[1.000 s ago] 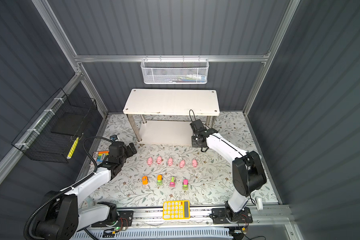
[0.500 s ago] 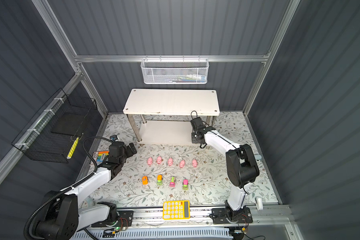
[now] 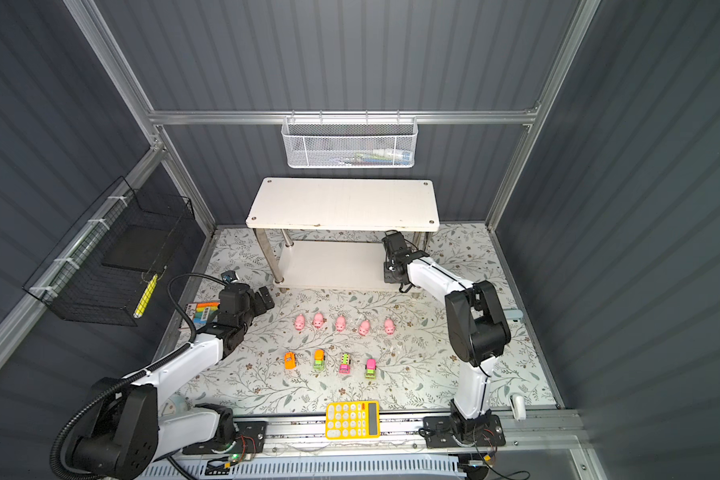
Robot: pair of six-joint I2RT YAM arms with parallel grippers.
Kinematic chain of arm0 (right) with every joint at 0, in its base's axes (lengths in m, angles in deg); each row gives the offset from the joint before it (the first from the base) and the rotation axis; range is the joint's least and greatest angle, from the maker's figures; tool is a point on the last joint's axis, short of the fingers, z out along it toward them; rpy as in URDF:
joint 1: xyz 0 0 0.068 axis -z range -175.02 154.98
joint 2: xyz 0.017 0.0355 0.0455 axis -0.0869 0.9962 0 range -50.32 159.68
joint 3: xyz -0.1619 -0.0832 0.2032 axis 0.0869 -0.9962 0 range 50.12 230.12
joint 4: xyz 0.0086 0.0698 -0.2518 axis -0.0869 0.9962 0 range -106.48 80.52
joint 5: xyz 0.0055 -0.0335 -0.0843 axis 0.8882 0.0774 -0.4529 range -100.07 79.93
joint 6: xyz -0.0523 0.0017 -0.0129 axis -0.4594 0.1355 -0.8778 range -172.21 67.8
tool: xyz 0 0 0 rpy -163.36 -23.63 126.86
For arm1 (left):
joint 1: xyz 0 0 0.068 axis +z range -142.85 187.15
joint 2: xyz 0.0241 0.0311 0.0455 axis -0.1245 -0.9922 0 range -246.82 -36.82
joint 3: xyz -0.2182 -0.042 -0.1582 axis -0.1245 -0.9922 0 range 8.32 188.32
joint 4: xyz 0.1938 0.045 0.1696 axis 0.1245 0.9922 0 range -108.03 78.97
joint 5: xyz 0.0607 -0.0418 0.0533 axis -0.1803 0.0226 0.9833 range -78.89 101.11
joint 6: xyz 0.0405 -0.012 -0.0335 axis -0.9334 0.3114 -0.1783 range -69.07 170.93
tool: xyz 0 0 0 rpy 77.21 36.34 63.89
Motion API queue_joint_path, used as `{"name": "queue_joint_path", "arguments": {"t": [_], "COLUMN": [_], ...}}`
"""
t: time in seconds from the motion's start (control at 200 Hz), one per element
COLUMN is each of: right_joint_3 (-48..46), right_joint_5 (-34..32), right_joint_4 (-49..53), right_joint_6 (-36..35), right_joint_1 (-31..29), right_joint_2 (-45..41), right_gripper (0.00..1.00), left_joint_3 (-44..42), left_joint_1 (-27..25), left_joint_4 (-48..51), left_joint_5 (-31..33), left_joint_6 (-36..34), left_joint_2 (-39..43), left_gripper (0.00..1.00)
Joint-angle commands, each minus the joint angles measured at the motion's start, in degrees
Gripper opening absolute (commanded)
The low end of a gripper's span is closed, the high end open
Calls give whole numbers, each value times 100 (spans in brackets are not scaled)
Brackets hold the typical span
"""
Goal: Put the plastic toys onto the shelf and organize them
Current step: 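Carry the truck with the right gripper onto the lower shelf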
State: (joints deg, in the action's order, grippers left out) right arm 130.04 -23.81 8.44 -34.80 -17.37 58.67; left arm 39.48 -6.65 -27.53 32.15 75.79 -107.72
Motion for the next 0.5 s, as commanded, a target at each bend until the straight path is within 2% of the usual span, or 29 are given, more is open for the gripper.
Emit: {"name": "queue_joint_path", "arguments": {"t": [0.0, 0.495], "right_joint_3": [234, 446], "right_joint_5": [20, 5], "right_joint_4": [46, 209], "right_joint_6": [-62, -98], "right_joint_1": [74, 96], "right_joint_2": [181, 414], "right_gripper": [29, 34], "left_joint_3": [76, 76], "left_joint_1": [-8, -4], "left_joint_4": [-17, -79], "left_joint_5": [67, 76], "left_joint_6": [-78, -97], "left_joint_2": [-90, -232], "left_gripper": [100, 100]}}
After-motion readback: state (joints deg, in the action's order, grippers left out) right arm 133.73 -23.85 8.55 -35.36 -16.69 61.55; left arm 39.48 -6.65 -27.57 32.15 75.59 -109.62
